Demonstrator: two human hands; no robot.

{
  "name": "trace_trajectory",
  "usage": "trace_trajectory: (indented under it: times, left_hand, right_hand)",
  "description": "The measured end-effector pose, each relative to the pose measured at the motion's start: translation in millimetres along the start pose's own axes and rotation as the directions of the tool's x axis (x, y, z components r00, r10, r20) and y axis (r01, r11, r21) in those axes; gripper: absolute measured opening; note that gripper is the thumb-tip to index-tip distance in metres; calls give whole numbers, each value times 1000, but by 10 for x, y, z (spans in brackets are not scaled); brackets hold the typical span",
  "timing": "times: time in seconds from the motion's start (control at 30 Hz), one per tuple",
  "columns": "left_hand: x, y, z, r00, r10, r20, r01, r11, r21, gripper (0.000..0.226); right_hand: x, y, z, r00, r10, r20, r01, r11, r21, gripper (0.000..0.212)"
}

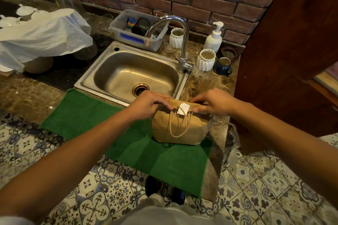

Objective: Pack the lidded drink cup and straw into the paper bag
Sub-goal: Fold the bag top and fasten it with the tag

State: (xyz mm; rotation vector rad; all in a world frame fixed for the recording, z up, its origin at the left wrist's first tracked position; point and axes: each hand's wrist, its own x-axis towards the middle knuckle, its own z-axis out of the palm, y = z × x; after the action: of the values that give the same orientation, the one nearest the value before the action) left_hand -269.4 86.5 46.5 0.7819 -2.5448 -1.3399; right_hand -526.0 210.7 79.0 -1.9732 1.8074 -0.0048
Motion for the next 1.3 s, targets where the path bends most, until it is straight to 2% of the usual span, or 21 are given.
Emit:
trace_trajectory:
  times: [0.07,0.13,0.23,0.27,0.33,0.37,0.4,0.47,0.53,0.63,0.73,0.87,1.07,1.23,1.3]
  left_hand:
    - [9,10,7,1000,-16,-10,16,1000,-16,43]
    - [14,59,-6,1000,-19,8,19,1000,-9,40]
    - [-10,185,-165,977,-34,210,15,996,90,34]
    - [-8,246,-219,964,-48,261,30,997,73,28]
    - [70,351,-228,985,-56,163,55,998,9,19]
    - [137,391,-193,996,-39,74,34,998,60,29]
    - [202,436,-142,999,-21,40,13,983,184,39]
    - [306,466,-18,992,-18,129,-50,862,505,38]
    - [334,437,64,983,-51,179,-75,771,632,37]
    - [340,418,60,983,-11,182,-111,753,649,27]
    - [358,419,43,976,32,214,-159,778,608,25]
    - [374,395,31,982,22,190,-128,812,570,25]
    - [361,374,44,988,5,156,-87,849,521,24]
    - [349,371,46,989,-8,150,-71,852,519,24]
    - [340,371,48,989,-6,146,-71,853,517,23]
  right_hand:
    - [57,-28,-18,1000,-14,6,14,990,-141,34]
    - [80,-37,-40,1000,-11,-19,8,985,-171,28]
    - [65,-64,-63,999,6,-48,-13,989,-148,27]
    - [64,-73,-61,998,7,-55,-15,988,-153,27]
    - [71,-87,-60,998,11,-69,-22,986,-168,28]
    - [73,-98,-56,997,14,-73,-27,984,-174,28]
    - [75,-101,-52,997,18,-79,-31,985,-171,27]
    - [64,-97,-58,996,36,-83,-48,989,-143,27]
    - [32,-83,-70,996,64,-70,-72,990,-119,26]
    - [-10,-80,-68,995,78,-56,-84,992,-98,25]
    - [-23,-93,-74,996,79,-39,-82,993,-84,25]
    - [-20,-95,-72,993,114,-11,-114,992,-62,30]
    - [2,-198,16,983,185,16,-186,979,89,55]
    - [5,-197,-55,973,212,88,-226,951,211,53]
    - [7,-203,-98,970,234,71,-243,945,217,59]
